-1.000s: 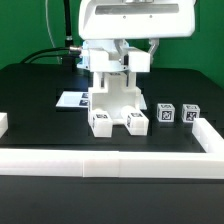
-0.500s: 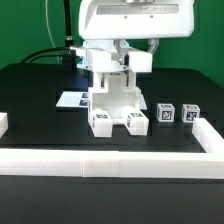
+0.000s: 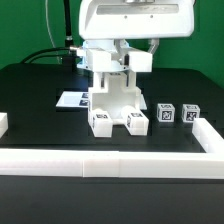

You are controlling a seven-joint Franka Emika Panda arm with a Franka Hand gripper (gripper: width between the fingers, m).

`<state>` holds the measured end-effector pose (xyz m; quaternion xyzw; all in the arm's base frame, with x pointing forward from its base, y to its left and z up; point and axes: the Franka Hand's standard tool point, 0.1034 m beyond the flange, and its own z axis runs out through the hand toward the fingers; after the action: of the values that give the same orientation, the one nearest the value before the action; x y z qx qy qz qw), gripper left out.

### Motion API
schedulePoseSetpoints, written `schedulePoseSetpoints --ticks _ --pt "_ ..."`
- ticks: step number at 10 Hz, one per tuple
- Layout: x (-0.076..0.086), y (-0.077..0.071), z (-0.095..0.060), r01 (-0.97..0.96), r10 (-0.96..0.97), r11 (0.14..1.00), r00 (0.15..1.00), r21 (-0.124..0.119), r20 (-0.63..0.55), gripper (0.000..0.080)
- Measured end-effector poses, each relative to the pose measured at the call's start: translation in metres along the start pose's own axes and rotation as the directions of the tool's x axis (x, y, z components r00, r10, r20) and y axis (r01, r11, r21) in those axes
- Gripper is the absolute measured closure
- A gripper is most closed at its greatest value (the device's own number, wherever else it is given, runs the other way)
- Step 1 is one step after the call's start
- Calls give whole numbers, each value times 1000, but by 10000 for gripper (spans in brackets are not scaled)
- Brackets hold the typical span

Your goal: Assemble chair

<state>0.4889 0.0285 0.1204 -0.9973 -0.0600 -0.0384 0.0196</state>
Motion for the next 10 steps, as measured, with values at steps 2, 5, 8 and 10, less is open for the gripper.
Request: schedulePoseSetpoints --ticks 2,5,8,10 --pt "-4 -2 1 1 -1 1000 1000 2 5 515" --pt "-5 -1 2 2 -2 1000 1000 -1 -2 515" --pt "-7 3 8 4 -4 1000 1000 -5 10 515" --pt "-9 4 13 3 -3 1000 1000 -8 20 515"
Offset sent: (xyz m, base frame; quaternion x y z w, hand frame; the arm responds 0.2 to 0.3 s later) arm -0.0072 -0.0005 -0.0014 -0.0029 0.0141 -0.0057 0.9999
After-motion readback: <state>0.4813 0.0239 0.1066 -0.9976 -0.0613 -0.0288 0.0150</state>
